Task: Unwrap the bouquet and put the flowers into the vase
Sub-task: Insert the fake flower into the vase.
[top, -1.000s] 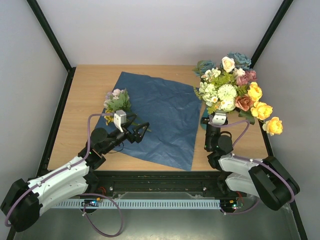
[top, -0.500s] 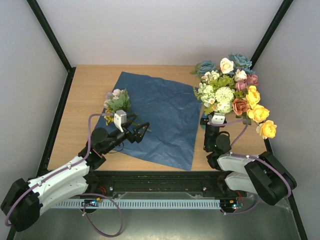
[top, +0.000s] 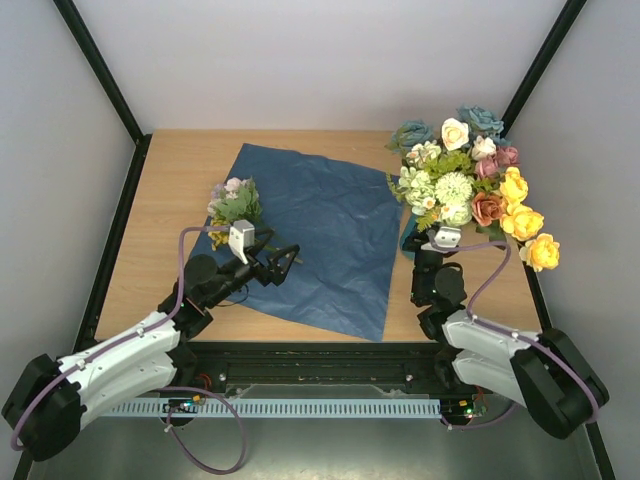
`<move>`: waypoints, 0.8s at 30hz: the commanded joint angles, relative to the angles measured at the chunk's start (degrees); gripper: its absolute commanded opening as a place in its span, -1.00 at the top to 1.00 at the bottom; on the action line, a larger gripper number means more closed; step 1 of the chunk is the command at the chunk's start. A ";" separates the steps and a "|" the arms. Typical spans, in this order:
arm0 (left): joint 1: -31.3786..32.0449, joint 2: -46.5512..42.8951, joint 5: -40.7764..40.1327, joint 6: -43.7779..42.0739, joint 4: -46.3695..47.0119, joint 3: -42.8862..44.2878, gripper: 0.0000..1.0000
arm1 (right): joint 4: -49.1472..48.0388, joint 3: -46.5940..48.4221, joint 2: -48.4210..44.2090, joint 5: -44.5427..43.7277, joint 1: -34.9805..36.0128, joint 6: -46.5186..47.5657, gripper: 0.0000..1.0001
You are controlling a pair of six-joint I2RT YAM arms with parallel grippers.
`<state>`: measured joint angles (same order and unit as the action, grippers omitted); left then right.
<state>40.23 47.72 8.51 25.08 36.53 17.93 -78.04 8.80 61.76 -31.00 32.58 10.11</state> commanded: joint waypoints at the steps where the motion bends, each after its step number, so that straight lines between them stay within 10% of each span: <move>1: 0.25 0.80 -0.58 -0.20 2.05 0.17 -0.99 | 13.19 2.49 -5.05 1.35 -0.06 -8.81 0.28; 24: -1.45 8.56 -21.96 8.77 -9.88 4.40 -0.99 | 74.04 8.94 -36.32 18.49 0.03 -53.85 0.06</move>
<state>39.99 54.63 -6.37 29.39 29.93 20.01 -13.15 16.56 27.57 -17.32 32.60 -34.98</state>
